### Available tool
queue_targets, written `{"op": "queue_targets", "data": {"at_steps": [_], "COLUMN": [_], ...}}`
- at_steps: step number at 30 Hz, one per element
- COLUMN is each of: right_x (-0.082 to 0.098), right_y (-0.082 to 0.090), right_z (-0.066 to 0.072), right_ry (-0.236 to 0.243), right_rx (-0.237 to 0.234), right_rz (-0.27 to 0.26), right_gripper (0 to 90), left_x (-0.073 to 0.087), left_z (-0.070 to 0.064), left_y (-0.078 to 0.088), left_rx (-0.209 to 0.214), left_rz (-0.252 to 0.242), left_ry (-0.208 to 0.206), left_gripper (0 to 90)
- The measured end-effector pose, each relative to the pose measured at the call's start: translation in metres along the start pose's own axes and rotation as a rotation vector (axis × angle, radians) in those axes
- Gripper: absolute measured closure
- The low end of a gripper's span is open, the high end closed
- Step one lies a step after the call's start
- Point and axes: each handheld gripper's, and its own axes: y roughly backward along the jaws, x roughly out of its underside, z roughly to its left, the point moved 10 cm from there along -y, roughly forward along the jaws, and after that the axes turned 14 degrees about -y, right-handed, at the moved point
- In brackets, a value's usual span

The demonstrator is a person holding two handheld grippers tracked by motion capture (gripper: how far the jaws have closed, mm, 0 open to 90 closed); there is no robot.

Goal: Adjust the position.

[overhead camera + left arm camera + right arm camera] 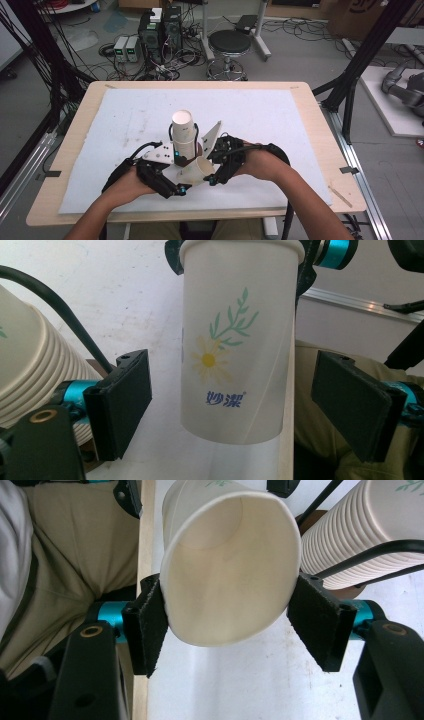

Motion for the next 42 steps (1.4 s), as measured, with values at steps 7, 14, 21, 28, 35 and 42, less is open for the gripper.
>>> {"op": "queue_targets", "data": {"at_steps": [7, 14, 21, 28, 35, 42], "right_x": [-0.002, -0.005, -0.006, -0.008, -0.009, -0.014], "right_y": [-0.003, -0.004, -0.006, -0.007, -0.008, 0.003], "right_z": [0.002, 0.004, 0.005, 0.007, 0.006, -0.001], "right_ry": [0.012, 0.030, 0.040, 0.054, 0.045, -0.028], "right_rx": [0.001, 0.005, 0.010, 0.014, 0.008, 0.003], "right_rz": [0.040, 0.066, 0.083, 0.092, 0.078, -0.072], "right_gripper": [34.8, 34.7, 34.6, 34.7, 32.0, 22.7], "left_x": [0.000, -0.001, 0.002, 0.001, 0.002, 0.006], "left_z": [0.001, 0.001, 0.000, -0.004, -0.002, 0.001], "left_y": [-0.005, -0.010, -0.013, -0.017, -0.016, -0.013], "left_rx": [0.014, 0.035, 0.061, 0.100, 0.088, 0.062], "left_rz": [0.024, 0.040, 0.059, 0.049, 0.038, -0.002], "left_ry": [0.003, 0.004, 0.011, 0.003, 0.002, 0.030], "left_gripper": [19.5, 22.8, 28.6, 36.7, 36.6, 35.3]}}
